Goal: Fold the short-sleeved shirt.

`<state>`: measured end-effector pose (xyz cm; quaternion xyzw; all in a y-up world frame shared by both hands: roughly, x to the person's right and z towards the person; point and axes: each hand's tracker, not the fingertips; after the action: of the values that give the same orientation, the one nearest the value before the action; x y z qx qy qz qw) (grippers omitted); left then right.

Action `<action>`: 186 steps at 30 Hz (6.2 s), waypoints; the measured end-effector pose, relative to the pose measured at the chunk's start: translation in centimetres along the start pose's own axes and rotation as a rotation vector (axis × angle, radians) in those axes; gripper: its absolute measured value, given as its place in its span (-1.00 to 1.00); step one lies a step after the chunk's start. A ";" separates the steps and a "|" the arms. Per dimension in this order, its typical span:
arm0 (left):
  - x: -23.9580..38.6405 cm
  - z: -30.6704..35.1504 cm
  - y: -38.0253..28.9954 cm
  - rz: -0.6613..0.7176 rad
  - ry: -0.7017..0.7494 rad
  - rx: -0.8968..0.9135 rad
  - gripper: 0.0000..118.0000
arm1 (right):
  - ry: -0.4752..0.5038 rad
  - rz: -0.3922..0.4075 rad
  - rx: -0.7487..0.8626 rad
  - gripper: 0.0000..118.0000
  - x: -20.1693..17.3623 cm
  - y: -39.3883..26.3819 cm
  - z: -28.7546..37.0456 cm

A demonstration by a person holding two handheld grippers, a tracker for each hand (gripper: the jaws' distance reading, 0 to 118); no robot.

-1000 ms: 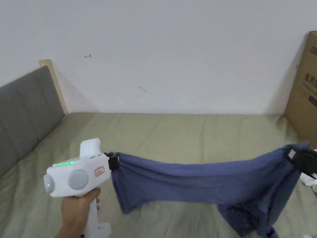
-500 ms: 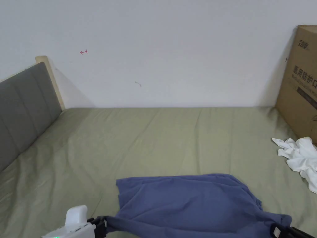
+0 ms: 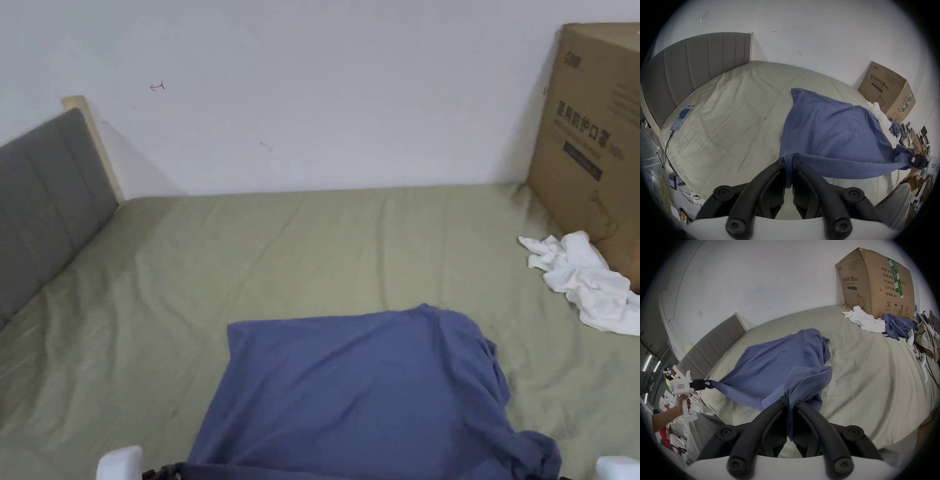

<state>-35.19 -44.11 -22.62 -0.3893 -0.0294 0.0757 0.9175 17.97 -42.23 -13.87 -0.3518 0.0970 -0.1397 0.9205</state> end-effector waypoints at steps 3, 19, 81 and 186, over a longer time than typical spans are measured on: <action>-0.3 0.2 -1.7 -0.011 0.013 -0.027 -0.80 | -0.055 0.021 -0.065 -0.90 -0.8 -1.9 -0.1; -0.2 -1.4 -4.2 0.070 0.080 -0.187 0.36 | -0.236 -0.093 -0.212 0.11 -0.5 -5.2 -3.8; 0.6 -0.9 -4.0 0.008 0.148 -0.182 0.99 | -0.365 0.128 0.350 -0.93 -8.3 4.1 4.3; 9.2 8.5 7.2 -0.084 -0.092 0.398 -0.90 | -0.332 0.205 0.497 -0.90 -8.9 8.9 6.0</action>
<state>-27.94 -31.61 -21.94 -0.1951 -0.0720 0.0592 0.9763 12.93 -29.30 -14.77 -0.1223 -0.0569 -0.0063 0.9908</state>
